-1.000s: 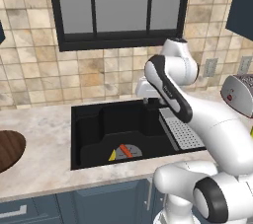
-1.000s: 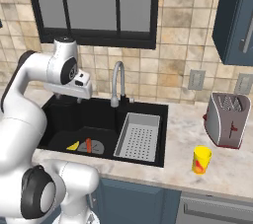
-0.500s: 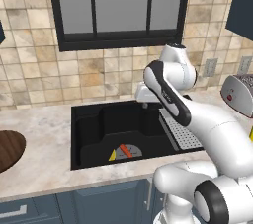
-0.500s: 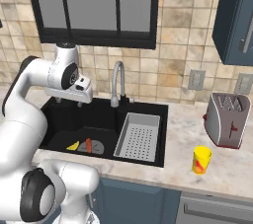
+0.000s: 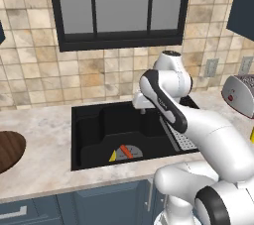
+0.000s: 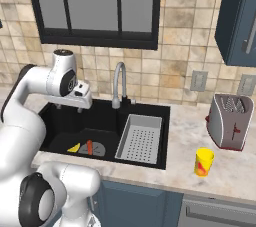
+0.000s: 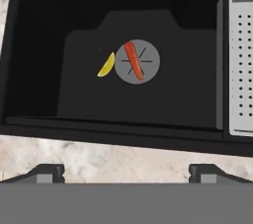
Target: Remove the carrot and lemon wedge from the sink. Then move the bowl and cup from the counter to the sink for washing.
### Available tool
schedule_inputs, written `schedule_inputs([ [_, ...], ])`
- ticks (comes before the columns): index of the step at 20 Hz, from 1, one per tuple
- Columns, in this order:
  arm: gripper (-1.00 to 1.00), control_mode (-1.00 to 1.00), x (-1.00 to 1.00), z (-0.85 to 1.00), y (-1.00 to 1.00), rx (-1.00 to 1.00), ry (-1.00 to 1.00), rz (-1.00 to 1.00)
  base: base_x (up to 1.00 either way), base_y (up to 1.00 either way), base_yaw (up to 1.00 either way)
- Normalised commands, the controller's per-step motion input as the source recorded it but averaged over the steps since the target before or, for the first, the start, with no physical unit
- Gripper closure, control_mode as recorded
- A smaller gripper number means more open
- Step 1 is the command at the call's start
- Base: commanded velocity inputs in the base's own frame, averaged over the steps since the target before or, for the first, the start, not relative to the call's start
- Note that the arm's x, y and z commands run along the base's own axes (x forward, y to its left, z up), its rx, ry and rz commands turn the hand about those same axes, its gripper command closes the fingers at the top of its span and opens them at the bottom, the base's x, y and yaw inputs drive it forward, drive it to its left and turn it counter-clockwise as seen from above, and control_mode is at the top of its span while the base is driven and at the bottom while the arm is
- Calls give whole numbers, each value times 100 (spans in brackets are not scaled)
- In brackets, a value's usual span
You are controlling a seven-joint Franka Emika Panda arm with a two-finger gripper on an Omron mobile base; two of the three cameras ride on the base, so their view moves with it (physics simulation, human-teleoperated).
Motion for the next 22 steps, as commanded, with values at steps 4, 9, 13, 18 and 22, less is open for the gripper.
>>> schedule_inputs([
  [4,-100,-100,0,-22,12,0,-3,1,0,0,0],
  [9,-100,-100,5,-20,12,0,-6,2,0,0,0],
  [13,-100,-100,8,-18,7,0,-8,2,0,0,0],
  [18,-100,-100,12,-14,1,0,-3,0,0,0,0],
  [22,-100,-100,16,-12,0,0,0,0,0,0,0],
])
